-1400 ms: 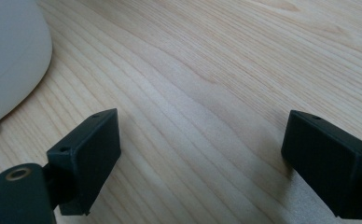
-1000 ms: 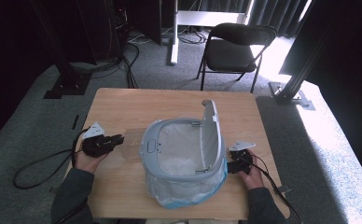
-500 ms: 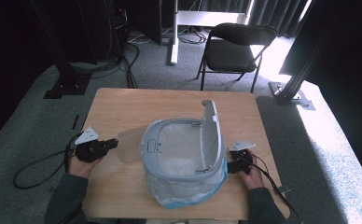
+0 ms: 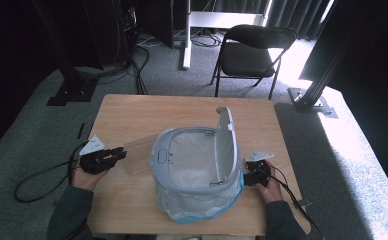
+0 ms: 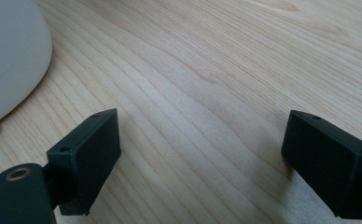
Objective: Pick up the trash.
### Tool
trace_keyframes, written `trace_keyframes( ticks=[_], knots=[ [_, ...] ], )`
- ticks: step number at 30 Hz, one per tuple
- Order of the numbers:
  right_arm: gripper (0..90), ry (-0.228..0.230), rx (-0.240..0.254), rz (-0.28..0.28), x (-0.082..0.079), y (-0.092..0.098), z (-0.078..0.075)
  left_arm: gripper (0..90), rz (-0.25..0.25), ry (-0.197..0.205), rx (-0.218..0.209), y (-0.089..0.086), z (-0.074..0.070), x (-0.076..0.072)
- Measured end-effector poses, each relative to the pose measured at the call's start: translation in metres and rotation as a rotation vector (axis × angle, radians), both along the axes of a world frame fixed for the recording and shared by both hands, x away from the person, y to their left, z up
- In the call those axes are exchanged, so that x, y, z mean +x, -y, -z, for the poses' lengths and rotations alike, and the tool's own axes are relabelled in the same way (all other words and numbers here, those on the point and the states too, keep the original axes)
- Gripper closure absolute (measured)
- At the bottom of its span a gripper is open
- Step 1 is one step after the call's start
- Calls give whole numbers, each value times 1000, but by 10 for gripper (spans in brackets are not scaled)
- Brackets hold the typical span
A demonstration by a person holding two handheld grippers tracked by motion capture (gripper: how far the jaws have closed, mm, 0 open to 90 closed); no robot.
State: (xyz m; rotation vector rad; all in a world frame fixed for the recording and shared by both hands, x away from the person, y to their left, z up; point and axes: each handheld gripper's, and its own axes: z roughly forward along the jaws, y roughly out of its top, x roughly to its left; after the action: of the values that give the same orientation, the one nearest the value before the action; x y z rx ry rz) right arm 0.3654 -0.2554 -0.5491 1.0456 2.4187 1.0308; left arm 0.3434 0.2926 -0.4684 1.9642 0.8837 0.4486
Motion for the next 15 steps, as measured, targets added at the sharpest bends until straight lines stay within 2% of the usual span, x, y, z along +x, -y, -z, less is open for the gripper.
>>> trace_keyframes(
  ticks=[2,5,15],
  knots=[
    [109,0,0,0,0,0,0,737,0,0,0,0,0,0],
    [109,0,0,0,0,0,0,752,5,-16,29,2,5,-3],
    [108,0,0,0,0,0,0,829,11,-19,11,0,4,-2]
  ],
)
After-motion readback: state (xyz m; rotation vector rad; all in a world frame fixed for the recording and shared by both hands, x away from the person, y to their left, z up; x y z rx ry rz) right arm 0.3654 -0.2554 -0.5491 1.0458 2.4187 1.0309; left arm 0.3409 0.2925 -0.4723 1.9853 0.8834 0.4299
